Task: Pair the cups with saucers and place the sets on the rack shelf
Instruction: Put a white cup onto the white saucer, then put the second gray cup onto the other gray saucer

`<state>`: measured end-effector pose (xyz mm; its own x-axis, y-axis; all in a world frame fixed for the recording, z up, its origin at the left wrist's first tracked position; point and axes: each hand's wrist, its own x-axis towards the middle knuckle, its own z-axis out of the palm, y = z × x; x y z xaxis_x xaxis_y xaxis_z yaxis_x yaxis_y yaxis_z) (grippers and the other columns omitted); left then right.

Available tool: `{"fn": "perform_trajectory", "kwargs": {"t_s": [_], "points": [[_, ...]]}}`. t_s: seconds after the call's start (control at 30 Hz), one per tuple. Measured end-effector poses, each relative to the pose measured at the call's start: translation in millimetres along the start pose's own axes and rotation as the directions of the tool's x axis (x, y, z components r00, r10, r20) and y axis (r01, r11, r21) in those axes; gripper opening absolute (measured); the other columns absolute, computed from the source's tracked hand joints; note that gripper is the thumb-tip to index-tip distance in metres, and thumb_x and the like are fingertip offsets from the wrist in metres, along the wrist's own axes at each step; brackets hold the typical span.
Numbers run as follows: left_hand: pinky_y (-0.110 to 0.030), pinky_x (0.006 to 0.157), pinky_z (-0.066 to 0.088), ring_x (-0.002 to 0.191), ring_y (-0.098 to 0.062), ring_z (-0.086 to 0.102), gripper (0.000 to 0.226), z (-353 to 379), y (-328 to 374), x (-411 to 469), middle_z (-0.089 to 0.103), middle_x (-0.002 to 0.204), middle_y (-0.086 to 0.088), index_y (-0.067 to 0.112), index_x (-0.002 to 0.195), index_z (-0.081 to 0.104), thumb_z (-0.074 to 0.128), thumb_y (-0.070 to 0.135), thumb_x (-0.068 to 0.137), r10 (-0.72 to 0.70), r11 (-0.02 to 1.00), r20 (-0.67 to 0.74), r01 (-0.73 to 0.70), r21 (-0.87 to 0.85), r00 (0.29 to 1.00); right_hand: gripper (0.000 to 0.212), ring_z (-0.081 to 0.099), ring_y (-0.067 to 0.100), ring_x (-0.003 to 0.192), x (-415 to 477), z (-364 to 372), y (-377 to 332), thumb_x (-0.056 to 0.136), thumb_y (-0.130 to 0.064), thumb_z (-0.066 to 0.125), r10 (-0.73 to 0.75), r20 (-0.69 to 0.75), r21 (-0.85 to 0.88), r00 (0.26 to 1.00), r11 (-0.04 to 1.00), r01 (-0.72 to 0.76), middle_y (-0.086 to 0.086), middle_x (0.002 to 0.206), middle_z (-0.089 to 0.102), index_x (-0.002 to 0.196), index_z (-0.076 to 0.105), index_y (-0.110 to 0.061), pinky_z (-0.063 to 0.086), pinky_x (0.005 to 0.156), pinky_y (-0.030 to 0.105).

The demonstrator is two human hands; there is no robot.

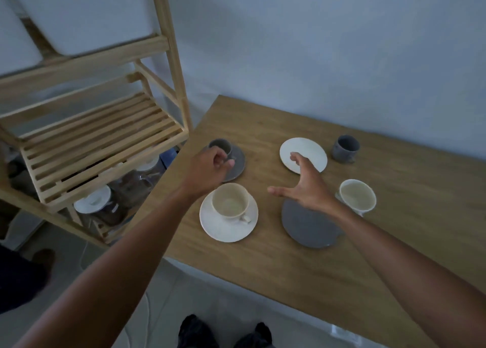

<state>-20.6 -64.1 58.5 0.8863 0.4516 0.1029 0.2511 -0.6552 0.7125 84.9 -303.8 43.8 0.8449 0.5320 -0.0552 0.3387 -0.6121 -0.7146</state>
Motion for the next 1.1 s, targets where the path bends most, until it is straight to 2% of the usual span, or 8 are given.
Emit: {"fn": "perform_trajectory", "kwargs": {"t_s": [0.13,0.27,0.37,0.53,0.6,0.77,0.97,1.1], "points": [[-0.029,0.077,0.049,0.084,-0.021,0.063,0.024,37,43,17,0.068,0.089,-0.009,0.009,0.095,0.064,0.068,0.031,0.084,0.057,0.996,0.071,-0.052,-0.072,0.996,0.118,0.036,0.022,0.135,22,-45,25,0.051,-0.064,0.084,0.030,-0.151,-0.044,0.988,0.998,-0.037,0.004,0.149,0.038,0.146,0.031,-0.017,0.033,0.106,0.035],[-0.037,0.076,0.051,0.083,-0.021,0.062,0.024,83,71,26,0.068,0.091,-0.009,0.009,0.099,0.065,0.068,0.028,0.084,0.134,0.990,0.158,-0.124,-0.070,0.978,0.115,0.037,0.024,0.134,46,-87,61,0.055,-0.056,0.088,0.078,-0.250,-0.031,0.965,0.996,-0.088,0.007,0.143,0.040,0.146,0.032,-0.013,0.036,0.107,0.037],[-0.027,0.068,0.045,0.076,-0.016,0.058,0.021,119,80,23,0.068,0.086,-0.007,0.007,0.097,0.067,0.067,0.024,0.083,0.157,0.987,0.190,-0.147,-0.067,0.969,0.115,0.043,0.023,0.129,64,-110,92,0.054,-0.057,0.087,0.134,-0.298,-0.008,0.945,0.990,-0.143,0.007,0.141,0.041,0.145,0.031,-0.016,0.036,0.098,0.030],[-0.029,0.065,0.043,0.070,-0.018,0.056,0.014,163,76,8,0.064,0.077,-0.004,0.008,0.080,0.061,0.064,0.021,0.083,0.073,0.997,0.279,-0.064,-0.041,0.958,0.123,0.030,0.030,0.140,90,-125,135,0.055,-0.056,0.088,0.228,-0.263,-0.038,0.938,0.969,-0.246,0.013,0.153,0.029,0.150,0.022,-0.012,0.032,0.110,0.043],[-0.024,0.064,0.040,0.070,-0.012,0.052,0.012,176,70,3,0.058,0.077,0.003,0.015,0.082,0.058,0.066,0.024,0.084,0.036,0.999,0.294,-0.032,-0.020,0.955,0.124,0.030,0.031,0.141,98,-125,147,0.056,-0.053,0.088,0.254,-0.242,-0.037,0.936,0.962,-0.271,0.014,0.154,0.029,0.151,0.021,-0.010,0.033,0.110,0.043],[-0.021,0.077,0.044,0.085,-0.010,0.057,0.015,188,58,-2,0.063,0.096,0.002,0.017,0.099,0.067,0.066,0.023,0.085,0.002,1.000,0.295,-0.010,0.028,0.956,0.094,0.052,0.030,0.123,108,-118,164,0.058,-0.043,0.091,0.236,-0.230,-0.013,0.944,0.969,-0.246,0.011,0.135,0.055,0.133,0.047,-0.010,0.046,0.098,0.042],[-0.007,0.065,0.033,0.081,-0.004,0.055,0.008,190,56,-1,0.065,0.091,0.006,0.020,0.094,0.068,0.064,0.022,0.087,-0.016,1.000,0.322,0.009,0.024,0.947,0.083,0.057,0.026,0.118,111,-116,166,0.061,-0.037,0.091,0.228,-0.244,0.034,0.942,0.973,-0.227,0.008,0.130,0.061,0.130,0.052,-0.013,0.048,0.096,0.038],[-0.007,0.064,0.033,0.078,-0.004,0.055,0.008,190,55,0,0.063,0.086,0.010,0.019,0.091,0.068,0.066,0.024,0.086,-0.023,1.000,0.321,0.018,0.018,0.947,0.077,0.060,0.019,0.109,100,-124,152,0.059,-0.037,0.092,0.178,-0.254,0.054,0.951,0.984,-0.169,0.001,0.120,0.066,0.124,0.057,-0.015,0.047,0.086,0.029]]}}
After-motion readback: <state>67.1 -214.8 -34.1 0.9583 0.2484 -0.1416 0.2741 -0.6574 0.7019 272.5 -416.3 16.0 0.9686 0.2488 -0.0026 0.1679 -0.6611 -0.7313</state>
